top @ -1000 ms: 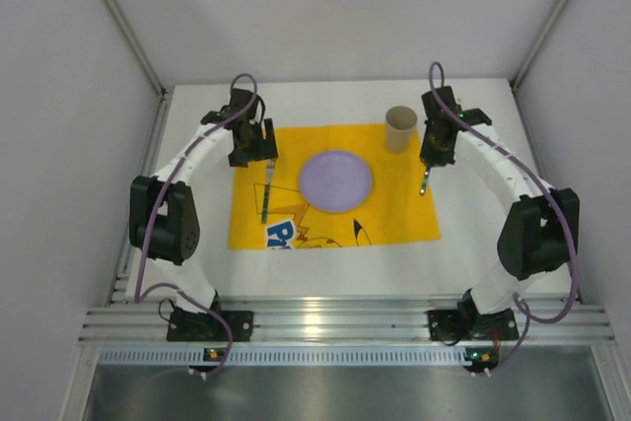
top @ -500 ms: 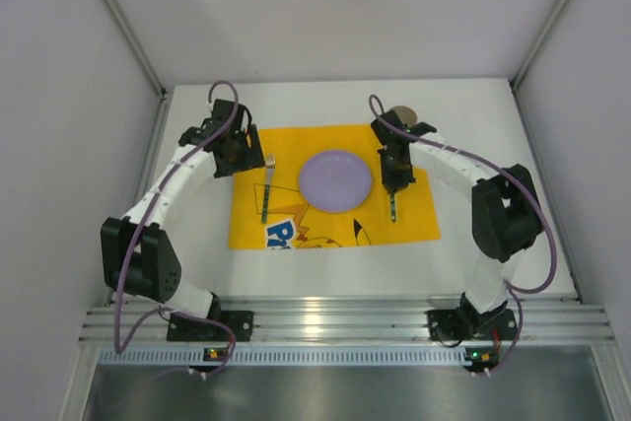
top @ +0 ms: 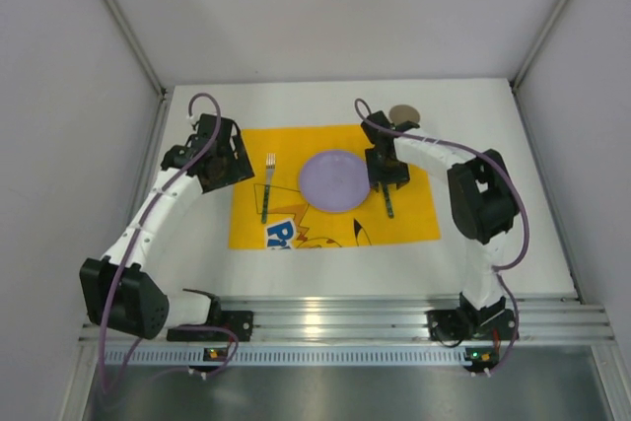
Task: Set the dinner table for one person
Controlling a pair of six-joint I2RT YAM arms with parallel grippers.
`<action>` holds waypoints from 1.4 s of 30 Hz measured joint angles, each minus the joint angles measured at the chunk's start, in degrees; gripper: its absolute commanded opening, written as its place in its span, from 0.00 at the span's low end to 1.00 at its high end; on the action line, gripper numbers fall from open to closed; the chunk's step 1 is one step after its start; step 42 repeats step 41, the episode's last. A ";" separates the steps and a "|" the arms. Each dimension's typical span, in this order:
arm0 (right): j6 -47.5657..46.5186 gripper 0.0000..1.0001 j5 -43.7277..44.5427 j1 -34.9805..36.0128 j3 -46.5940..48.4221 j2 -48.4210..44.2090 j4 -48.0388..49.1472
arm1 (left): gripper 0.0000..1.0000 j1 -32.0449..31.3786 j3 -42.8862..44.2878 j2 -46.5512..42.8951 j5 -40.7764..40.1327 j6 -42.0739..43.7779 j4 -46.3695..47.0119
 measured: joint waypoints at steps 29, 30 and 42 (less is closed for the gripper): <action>13.60 1.00 -5.49 11.21 -38.58 -91.80 3.65 | 0.98 -2.36 0.76 -2.62 9.92 -3.08 -0.09; 14.49 1.00 -4.98 11.21 -38.56 -92.83 2.36 | 0.98 -3.21 0.79 -2.73 9.94 -3.04 0.20; 18.12 1.00 -5.53 11.21 -37.92 -93.61 -6.23 | 0.98 -5.40 2.84 -17.49 1.51 1.64 4.11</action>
